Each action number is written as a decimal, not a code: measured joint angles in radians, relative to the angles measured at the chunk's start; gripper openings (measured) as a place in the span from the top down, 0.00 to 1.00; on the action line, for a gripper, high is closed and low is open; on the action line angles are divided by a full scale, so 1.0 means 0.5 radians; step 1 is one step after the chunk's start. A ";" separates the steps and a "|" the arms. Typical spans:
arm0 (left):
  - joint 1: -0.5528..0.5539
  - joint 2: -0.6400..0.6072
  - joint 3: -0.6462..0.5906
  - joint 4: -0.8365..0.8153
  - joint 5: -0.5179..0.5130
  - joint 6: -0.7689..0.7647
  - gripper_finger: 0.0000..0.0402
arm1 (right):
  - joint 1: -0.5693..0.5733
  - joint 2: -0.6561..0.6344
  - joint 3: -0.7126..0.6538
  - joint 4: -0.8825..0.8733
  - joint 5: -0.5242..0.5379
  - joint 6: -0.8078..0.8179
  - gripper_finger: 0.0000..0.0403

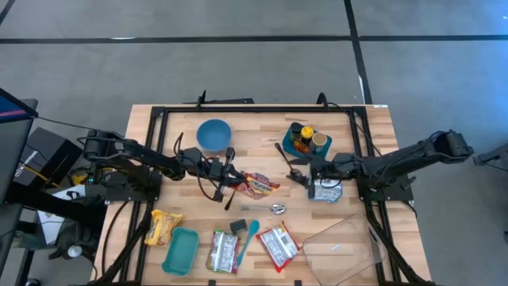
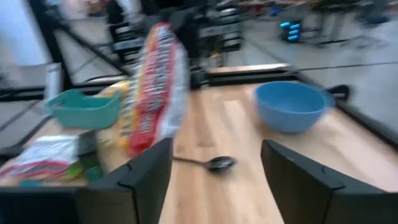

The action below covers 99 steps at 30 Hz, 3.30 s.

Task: Pick & Place Food Item
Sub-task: Put the top red noodle pack into the transparent bin

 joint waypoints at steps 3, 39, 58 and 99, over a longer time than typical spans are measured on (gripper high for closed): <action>0.000 -0.001 0.000 0.000 0.000 0.004 1.00 | -0.008 0.090 0.051 0.001 -0.108 0.016 0.38; 0.001 -0.003 0.000 0.022 -0.038 -0.003 1.00 | -0.014 0.407 0.347 -0.128 -0.350 0.142 0.38; 0.002 -0.003 0.000 0.074 -0.134 -0.004 1.00 | -0.012 0.404 0.347 -0.158 -0.350 0.215 0.38; 0.002 -0.003 0.000 0.075 -0.221 -0.005 0.95 | -0.073 0.404 0.347 -0.150 -0.341 0.249 0.99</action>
